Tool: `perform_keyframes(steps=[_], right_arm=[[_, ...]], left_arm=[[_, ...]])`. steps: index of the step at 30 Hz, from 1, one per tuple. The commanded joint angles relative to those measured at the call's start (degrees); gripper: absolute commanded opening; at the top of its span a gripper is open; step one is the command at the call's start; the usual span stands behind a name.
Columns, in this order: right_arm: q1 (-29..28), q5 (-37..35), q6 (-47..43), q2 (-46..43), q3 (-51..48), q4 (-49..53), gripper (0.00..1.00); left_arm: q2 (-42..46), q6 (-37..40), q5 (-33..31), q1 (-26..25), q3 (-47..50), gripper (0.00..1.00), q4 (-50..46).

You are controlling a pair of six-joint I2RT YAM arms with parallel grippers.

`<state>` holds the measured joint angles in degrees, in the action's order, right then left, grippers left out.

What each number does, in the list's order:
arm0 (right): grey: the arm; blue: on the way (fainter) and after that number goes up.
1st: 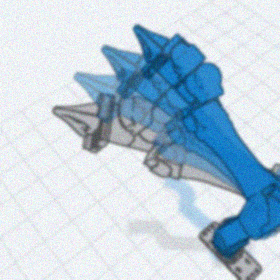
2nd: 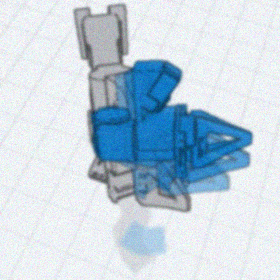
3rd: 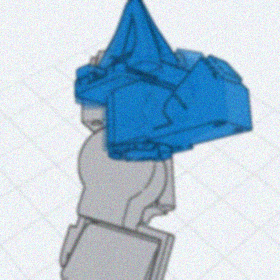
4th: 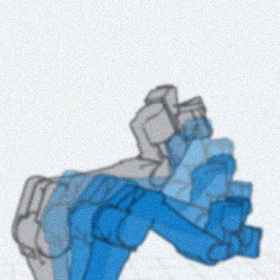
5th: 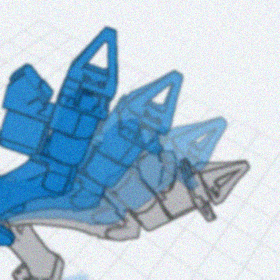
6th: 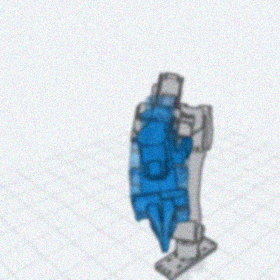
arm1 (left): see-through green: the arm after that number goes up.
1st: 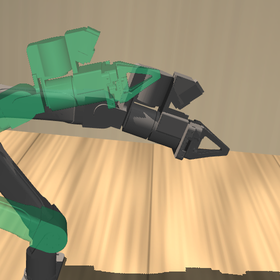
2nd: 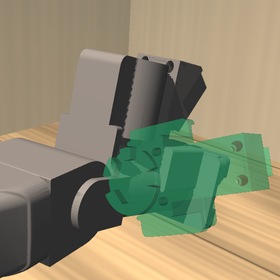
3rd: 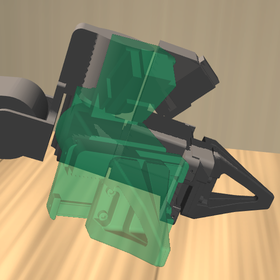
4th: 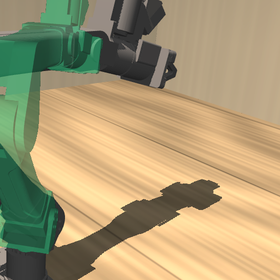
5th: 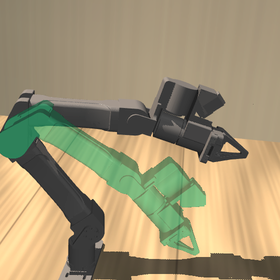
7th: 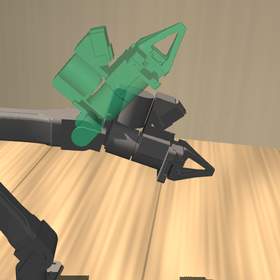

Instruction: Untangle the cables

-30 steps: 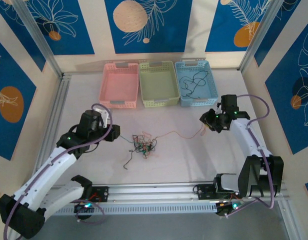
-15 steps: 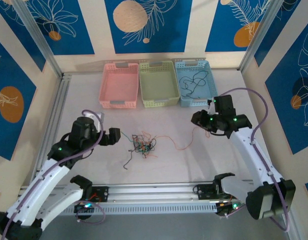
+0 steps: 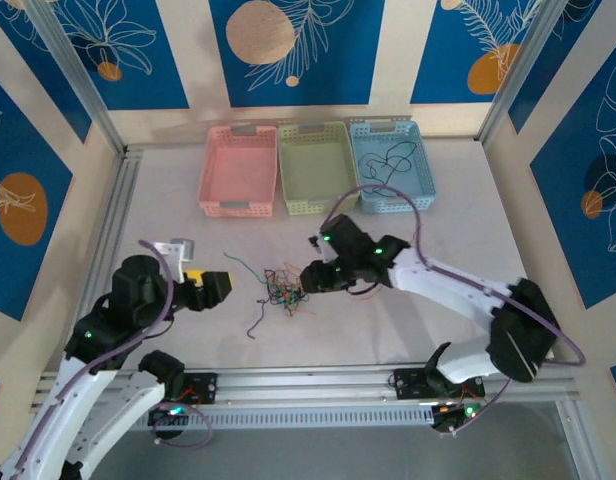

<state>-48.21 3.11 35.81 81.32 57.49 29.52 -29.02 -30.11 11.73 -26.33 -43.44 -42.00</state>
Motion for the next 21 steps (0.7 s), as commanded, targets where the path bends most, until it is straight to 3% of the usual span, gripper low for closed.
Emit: perform_keyframes(steps=[1,7,17,19,21], right_arm=[[-3.4,-3.2,0.8,4.6,3.6,-3.6,0.36],[-6.8,-4.2,0.7,9.5,5.6,-6.0,0.36],[-7.5,-5.6,0.4,11.0,5.9,-6.4,0.36],[-7.5,-5.5,0.0,11.6,6.2,-6.3,0.33],[-7.6,-4.8,-0.3,12.0,6.3,-6.4,0.23]], left_arm=[[1.1,-4.4,6.8,0.0,3.7,0.79,3.8],[0.4,-6.0,6.5,-0.4,9.1,0.77,8.1],[-2.4,-6.0,6.8,-0.7,11.8,0.77,11.9],[-2.6,-6.0,6.9,-0.8,12.1,0.77,12.3],[-2.8,-6.2,6.9,-0.9,12.6,0.77,12.9]])
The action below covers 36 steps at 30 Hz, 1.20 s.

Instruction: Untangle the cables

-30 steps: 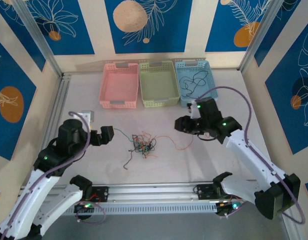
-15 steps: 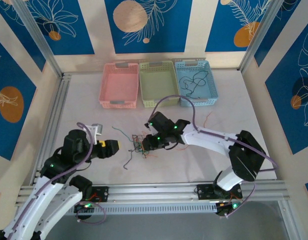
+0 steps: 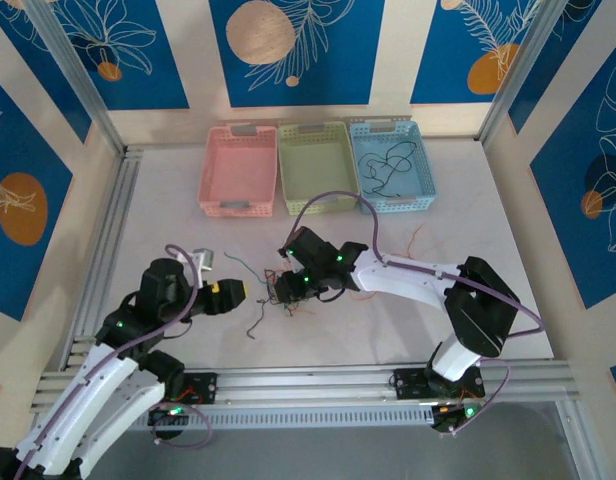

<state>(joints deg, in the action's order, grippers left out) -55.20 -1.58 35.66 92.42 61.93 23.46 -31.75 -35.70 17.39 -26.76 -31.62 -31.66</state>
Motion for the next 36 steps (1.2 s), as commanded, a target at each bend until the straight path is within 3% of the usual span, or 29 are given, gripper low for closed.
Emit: perform_keyframes(steps=[1,5,14,28,31,36], right_arm=[[-0.7,-0.5,-0.2,0.8,1.8,-0.3,0.18],[-0.4,-0.8,-0.7,-1.8,-0.3,-1.5,0.0],[8.0,11.5,2.8,-6.2,-9.7,-12.9,0.0],[12.2,16.3,5.1,-5.1,-13.2,-18.0,0.0],[12.2,16.4,5.0,-5.0,-13.3,-18.2,0.0],[12.3,16.5,5.0,-5.1,-13.5,-18.1,0.0]], left_arm=[[-0.1,-0.7,1.3,-0.6,0.9,0.76,2.7],[-0.4,-1.3,1.7,-0.7,1.9,0.73,4.3],[-3.3,-2.8,5.8,-2.2,7.4,0.7,16.0],[-16.7,-3.3,2.6,-8.1,13.7,0.69,30.2],[-20.4,-3.6,1.9,-9.1,13.6,0.66,33.2],[-25.0,-4.6,-0.8,-9.6,13.3,0.51,36.5]])
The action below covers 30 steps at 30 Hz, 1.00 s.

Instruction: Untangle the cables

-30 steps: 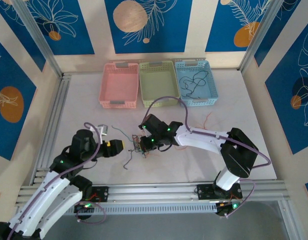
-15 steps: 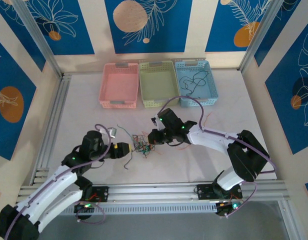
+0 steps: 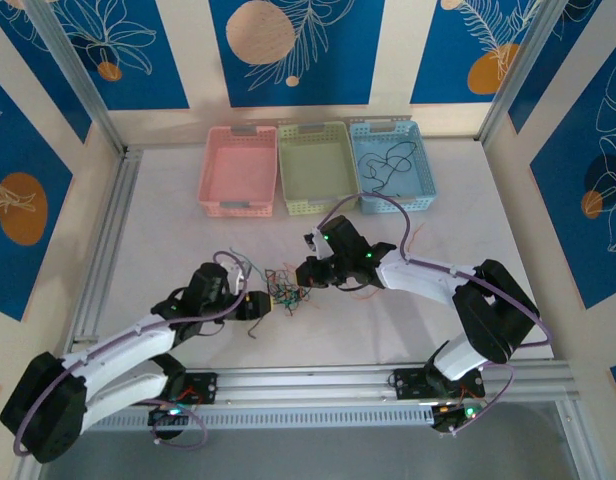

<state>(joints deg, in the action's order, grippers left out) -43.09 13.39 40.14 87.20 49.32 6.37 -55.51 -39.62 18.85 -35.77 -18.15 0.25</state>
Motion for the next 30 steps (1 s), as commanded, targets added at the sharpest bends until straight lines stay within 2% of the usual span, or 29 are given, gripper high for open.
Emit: perform_keyframes(steps=[1,7,12,16,19,22,25,27,30], right_arm=[[0.2,1.5,0.5,0.1,-0.9,-1.1,0.0],[0.2,1.6,0.4,0.0,-1.2,-1.3,0.0],[0.2,1.4,0.5,-0.3,-1.5,-1.2,0.0],[1.0,0.0,1.5,-2.4,-3.1,-1.8,0.0],[3.6,-0.7,3.1,-5.7,-5.9,-2.9,0.0],[8.0,-4.6,4.1,-11.5,-8.6,-0.1,0.0],[14.9,-9.5,3.5,-18.3,-10.2,6.3,0.0],[22.0,-12.5,3.2,-22.3,-10.9,11.9,0.0],[36.6,-8.4,3.4,-26.1,-13.9,15.4,0.0]], left_arm=[[-1.7,-1.0,-2.7,-0.6,-0.2,0.49,4.9],[-2.2,-1.8,-5.3,-0.7,-0.1,0.33,4.7],[-1.0,-1.4,-5.4,-0.6,-0.8,0.0,2.2],[3.8,1.3,-8.3,-0.5,-4.2,0.0,-6.7],[9.1,3.6,-12.9,-0.5,-8.7,0.0,-15.9],[13.7,5.6,-16.8,-0.4,-14.0,0.0,-25.1],[17.8,8.0,-20.7,-0.3,-20.4,0.0,-34.0],[20.1,9.4,-24.1,-0.3,-25.3,0.0,-40.0],[22.2,11.2,-29.0,-0.3,-31.9,0.0,-47.2]])
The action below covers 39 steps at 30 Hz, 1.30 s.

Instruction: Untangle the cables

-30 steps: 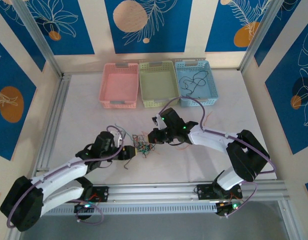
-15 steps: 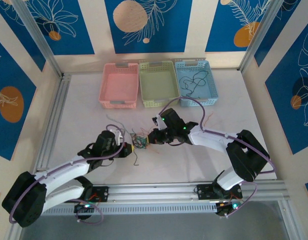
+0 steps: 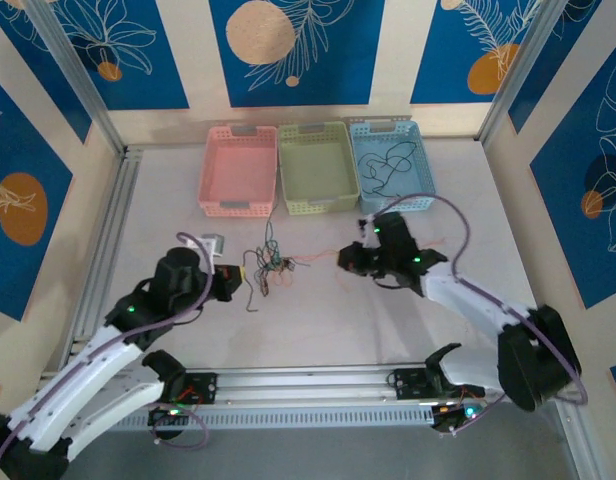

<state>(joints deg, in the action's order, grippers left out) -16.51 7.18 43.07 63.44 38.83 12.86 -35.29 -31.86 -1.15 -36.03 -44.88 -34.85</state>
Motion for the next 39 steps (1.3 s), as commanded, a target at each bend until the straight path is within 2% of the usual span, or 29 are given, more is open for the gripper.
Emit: perform_keyframes(steps=[1,3,6,16,21,29,34,36,39], right_arm=[[14.3,-0.8,0.4,-3.2,-4.4,9.2,0.0],[22.2,1.4,-0.4,-4.6,-6.4,9.7,0.0],[29.1,3.6,-0.2,-4.9,-8.7,9.5,0.0],[34.6,-0.9,1.3,-5.9,-10.1,12.0,0.0],[40.8,-0.5,2.7,-7.3,-11.8,12.5,0.0],[50.2,-0.3,4.7,-10.1,-12.9,14.2,0.0],[52.4,2.0,4.9,-10.0,-13.6,13.7,0.0],[51.8,6.9,4.1,-9.7,-13.6,12.0,0.0],[48.1,9.6,2.1,-8.8,-11.4,12.5,0.0]], left_arm=[[2.6,4.0,-10.3,0.0,-7.1,0.0,-13.9],[4.0,4.9,-13.2,0.1,-10.9,0.0,-17.1],[5.6,6.3,-16.2,0.1,-14.9,0.0,-19.9],[9.0,8.3,-24.8,0.1,-21.6,0.0,-25.3],[10.4,11.7,-34.1,-0.1,-25.7,0.0,-27.5],[8.0,18.0,-40.2,-0.2,-33.3,0.0,-26.8],[6.7,18.7,-39.0,-0.2,-33.3,0.0,-25.7],[5.8,19.1,-33.2,-0.2,-31.8,0.0,-23.7],[2.9,18.7,-22.0,-0.3,-29.2,0.0,-20.6]])
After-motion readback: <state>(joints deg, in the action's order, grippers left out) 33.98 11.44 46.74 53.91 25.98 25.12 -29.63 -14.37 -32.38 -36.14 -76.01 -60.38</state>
